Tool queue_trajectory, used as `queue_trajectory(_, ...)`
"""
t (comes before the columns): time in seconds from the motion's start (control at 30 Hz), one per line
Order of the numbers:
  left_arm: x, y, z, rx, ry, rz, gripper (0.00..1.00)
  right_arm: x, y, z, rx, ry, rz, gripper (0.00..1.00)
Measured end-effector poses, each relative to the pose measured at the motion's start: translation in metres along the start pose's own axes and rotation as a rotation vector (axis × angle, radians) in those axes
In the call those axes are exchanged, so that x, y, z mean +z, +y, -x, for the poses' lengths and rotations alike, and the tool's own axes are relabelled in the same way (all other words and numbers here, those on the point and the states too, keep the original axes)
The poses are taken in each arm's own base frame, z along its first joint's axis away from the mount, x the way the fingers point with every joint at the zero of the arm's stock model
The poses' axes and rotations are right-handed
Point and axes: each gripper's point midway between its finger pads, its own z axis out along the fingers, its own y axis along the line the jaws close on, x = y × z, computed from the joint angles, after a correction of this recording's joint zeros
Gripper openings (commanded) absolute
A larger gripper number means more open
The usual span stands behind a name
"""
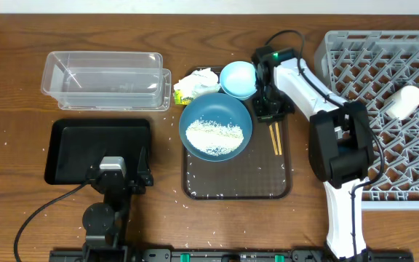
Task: Sort waste into correct bins and load items into the dishwasher rack
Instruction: 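Grasp one chopstick with the right gripper and carry it to the rack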
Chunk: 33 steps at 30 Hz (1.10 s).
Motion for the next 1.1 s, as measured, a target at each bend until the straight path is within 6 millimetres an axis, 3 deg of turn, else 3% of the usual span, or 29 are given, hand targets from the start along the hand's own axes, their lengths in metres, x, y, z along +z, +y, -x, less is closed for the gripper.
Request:
queue_trajectory(0.07,0.000,0.000,0.000,0.000,0.000,0.000,0.91,-0.018,-0.005,0.005,0.008,-0.028,0.009,0.04)
queue_trajectory(0.23,0.000,0.000,0.000,0.000,0.000,0.000,0.90,-0.093,-0.040,0.022,0.064,-0.205,0.036,0.04)
queue_trajectory(0.33,0.000,0.000,0.000,0.000,0.000,0.000,0.90,-0.135,-0.077,0.026,0.132,-0.328,0.022,0.04)
queue_trajectory(0.43,0.000,0.000,0.000,0.000,0.000,0.000,0.90,-0.162,-0.117,0.029,0.184,-0.420,-0.003,0.05)
queue_trajectory(0.63,0.000,0.000,0.000,0.000,0.000,0.000,0.91,-0.166,-0.182,0.043,0.252,-0.499,-0.049,0.05)
queue_trajectory(0.73,0.000,0.000,0.000,0.000,0.000,0.000,0.90,-0.161,-0.201,0.049,0.273,-0.520,-0.057,0.08)
queue_trajectory(0.9,0.000,0.000,0.000,0.000,0.000,0.000,0.91,-0.144,-0.207,0.046,0.263,-0.490,-0.028,0.13)
queue_trajectory(1.03,0.000,0.000,0.000,0.000,0.000,0.000,0.91,-0.135,-0.202,0.043,0.243,-0.465,-0.009,0.34)
queue_trajectory(1.1,0.000,0.000,0.000,0.000,0.000,0.000,0.91,-0.132,-0.199,0.042,0.235,-0.454,-0.002,0.37)
